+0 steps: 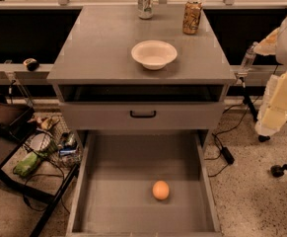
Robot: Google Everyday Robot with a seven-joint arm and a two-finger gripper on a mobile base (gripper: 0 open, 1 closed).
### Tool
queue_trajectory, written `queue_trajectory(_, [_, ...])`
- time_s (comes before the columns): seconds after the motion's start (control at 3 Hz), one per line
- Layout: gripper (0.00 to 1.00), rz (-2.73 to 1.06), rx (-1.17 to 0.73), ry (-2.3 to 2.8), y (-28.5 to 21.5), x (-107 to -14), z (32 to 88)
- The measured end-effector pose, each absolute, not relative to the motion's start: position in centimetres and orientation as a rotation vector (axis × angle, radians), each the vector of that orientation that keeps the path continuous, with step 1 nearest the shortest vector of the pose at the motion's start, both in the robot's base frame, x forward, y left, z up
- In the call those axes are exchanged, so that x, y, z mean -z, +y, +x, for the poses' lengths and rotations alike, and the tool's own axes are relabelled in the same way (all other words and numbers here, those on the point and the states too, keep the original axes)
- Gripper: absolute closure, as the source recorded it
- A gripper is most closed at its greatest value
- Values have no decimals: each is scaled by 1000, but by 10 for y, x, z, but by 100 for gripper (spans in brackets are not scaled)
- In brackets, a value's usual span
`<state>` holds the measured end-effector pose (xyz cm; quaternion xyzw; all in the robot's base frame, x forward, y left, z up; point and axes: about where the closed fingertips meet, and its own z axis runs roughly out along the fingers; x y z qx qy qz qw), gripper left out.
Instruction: Pick orange from middle drawer and place on counter
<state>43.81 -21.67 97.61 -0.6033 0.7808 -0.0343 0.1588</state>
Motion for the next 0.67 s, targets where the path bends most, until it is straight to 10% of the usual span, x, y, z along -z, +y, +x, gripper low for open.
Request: queue_trajectory(0.67, [0, -1712, 68, 2215, -204, -949, 443])
